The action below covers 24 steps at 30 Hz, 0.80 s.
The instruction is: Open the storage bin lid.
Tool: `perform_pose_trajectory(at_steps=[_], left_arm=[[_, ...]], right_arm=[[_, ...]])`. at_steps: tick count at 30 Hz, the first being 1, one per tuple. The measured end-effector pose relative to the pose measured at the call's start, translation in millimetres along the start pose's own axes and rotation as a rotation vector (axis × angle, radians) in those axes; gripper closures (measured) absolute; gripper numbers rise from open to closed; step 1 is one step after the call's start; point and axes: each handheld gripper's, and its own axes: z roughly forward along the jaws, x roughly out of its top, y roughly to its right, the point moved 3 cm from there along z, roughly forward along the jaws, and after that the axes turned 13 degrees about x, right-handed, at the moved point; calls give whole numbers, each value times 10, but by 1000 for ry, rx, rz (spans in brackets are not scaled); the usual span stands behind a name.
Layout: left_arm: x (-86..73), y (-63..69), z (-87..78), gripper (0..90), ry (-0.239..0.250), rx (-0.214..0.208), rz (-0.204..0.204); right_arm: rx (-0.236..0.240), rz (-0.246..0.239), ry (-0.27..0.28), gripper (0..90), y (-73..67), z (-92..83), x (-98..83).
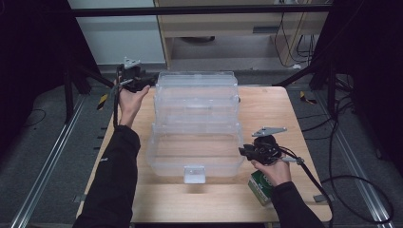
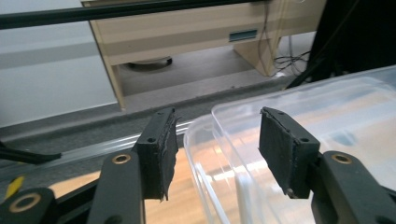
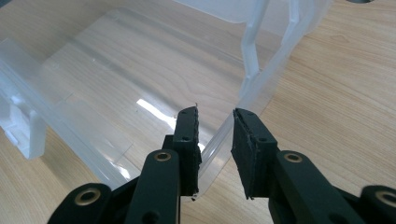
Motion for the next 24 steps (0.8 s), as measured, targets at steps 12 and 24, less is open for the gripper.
perform_pose_trajectory(at_steps=[12,24], left_arm=[[-295,9,-698,416,6,-63,35],[-703,99,-1141,433,-13,-98,86]], right_arm=[[3,4,-1,713,7,0,3],[6,8,-2,706,15,4,5]])
